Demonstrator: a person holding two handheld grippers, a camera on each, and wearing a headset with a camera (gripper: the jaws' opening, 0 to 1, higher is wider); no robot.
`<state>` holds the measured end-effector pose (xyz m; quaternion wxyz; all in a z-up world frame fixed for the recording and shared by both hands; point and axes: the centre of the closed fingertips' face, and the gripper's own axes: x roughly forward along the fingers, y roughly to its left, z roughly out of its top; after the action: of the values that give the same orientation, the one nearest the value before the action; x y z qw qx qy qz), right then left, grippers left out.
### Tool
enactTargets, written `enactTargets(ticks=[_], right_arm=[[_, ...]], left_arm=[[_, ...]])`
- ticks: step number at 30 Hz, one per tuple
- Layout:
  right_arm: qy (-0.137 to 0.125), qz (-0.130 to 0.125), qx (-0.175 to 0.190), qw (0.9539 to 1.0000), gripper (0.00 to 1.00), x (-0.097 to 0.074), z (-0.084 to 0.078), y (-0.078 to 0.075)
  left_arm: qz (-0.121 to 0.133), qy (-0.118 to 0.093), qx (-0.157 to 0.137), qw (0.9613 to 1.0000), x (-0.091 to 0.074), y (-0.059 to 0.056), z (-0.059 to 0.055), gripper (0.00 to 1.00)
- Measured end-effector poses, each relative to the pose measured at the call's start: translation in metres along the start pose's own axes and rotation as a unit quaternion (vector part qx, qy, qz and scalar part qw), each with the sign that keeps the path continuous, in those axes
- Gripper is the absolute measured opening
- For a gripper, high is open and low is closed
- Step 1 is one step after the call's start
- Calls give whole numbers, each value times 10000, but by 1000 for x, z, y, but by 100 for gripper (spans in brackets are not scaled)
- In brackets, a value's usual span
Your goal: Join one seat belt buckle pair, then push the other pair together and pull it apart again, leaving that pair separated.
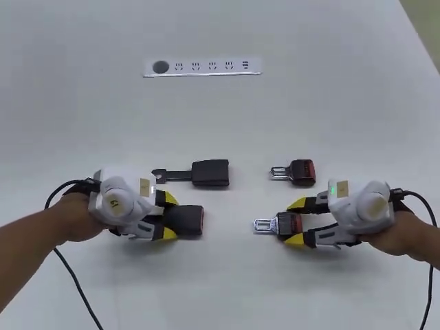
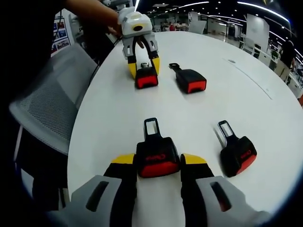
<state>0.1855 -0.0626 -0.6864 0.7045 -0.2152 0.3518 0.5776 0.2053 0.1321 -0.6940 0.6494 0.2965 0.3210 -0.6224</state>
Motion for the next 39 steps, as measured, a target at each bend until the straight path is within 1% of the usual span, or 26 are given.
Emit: enactTargets(ticks=[5,6,10,18,20,23,27,31,33,36,39], right_arm=[[64,-39,53,10000,34,1,1,0],[84,-54,66,9999,34,1,1,0],[103,-59,55,9999,34,3,-1,-1],[134,-12,-55,9999,34,15,11,-3],[117,27,-91,9999,34,20,15,0],[94,56,-131,9999,34,24,20,0],[51,80,-146,9998,34,30,24,1],[-6,90,-162,9998,34,36,29,-2],[-29,106,-161,9998,34,40,33,0],[-86,135,-162,9997,34,46,36,-3],[-125,160,-169,9997,34,48,41,-4]], left_arm=[[-25,96,44,9999,1,-2,2,33],[-38,153,67,9999,1,-2,2,33],[-59,194,84,9998,1,-1,2,33],[-48,314,8,9995,2,0,2,33],[-45,348,10,9994,1,-1,4,33],[-39,360,-31,9993,2,-1,2,33],[-40,386,-37,9992,2,-1,2,33],[-32,416,-88,9991,1,-2,2,33],[-29,427,-98,9990,1,-1,2,33],[-29,457,-96,9989,1,-2,3,33],[-27,464,-107,9989,1,-2,4,33]])
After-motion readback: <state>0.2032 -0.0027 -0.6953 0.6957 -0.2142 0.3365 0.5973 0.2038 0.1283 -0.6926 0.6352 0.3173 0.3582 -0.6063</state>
